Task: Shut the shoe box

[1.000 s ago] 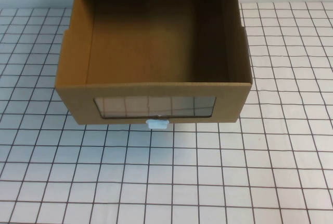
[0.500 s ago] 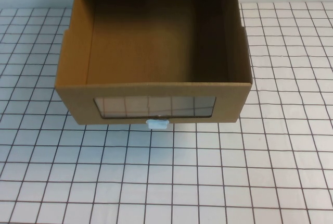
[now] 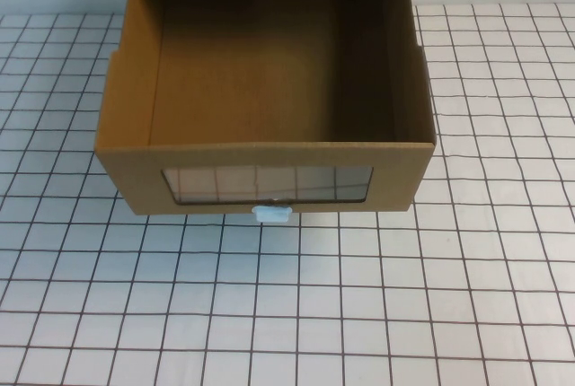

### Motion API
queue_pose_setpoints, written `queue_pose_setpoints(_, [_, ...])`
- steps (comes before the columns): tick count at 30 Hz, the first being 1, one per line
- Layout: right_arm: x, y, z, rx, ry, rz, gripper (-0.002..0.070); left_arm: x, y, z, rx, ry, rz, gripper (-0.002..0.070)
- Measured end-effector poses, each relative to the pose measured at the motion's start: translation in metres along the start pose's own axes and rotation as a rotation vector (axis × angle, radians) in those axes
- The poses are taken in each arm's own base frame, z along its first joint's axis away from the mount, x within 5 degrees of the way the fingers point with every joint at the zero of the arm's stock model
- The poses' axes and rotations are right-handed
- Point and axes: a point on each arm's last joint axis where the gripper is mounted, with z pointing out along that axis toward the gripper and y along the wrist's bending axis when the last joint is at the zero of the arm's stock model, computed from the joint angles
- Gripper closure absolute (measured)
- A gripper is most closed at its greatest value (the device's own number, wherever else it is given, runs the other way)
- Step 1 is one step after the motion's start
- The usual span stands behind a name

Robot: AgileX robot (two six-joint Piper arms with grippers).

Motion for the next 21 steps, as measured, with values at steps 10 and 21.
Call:
queue_pose_setpoints(10, [-0.036, 0.002, 0.018, -0.005, -0.102, 0.01, 0.069, -0.039, 0.002, 0.017, -0.004, -0.114, 0.005, 0.068])
queue_pose_setpoints(21, [-0.074, 0.005, 0.039, -0.02, -0.132, 0.113, 0.069, -0.086, 0.004, 0.034, -0.011, -0.159, 0.003, 0.068])
